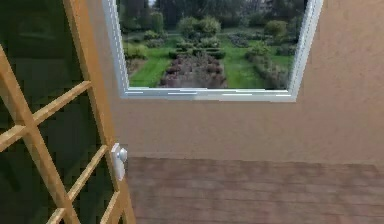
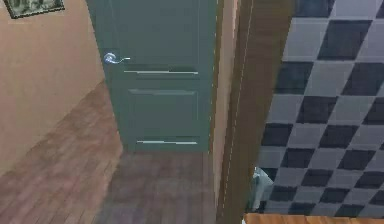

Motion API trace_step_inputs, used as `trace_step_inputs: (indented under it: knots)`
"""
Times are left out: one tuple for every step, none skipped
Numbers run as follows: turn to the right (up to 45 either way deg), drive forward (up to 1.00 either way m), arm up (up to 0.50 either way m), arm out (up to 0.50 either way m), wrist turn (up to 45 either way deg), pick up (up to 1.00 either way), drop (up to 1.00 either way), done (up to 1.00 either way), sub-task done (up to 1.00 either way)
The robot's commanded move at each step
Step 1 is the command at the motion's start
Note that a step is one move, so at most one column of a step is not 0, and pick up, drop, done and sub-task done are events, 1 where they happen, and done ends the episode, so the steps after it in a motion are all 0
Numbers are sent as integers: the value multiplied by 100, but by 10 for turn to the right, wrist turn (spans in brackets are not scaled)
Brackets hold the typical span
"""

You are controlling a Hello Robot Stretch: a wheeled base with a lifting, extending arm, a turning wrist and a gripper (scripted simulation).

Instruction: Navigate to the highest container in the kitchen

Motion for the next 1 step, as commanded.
trace_step_inputs:
  knots:
    - [450, 0, 0, 0, 0, 0, 0, 0, 0]
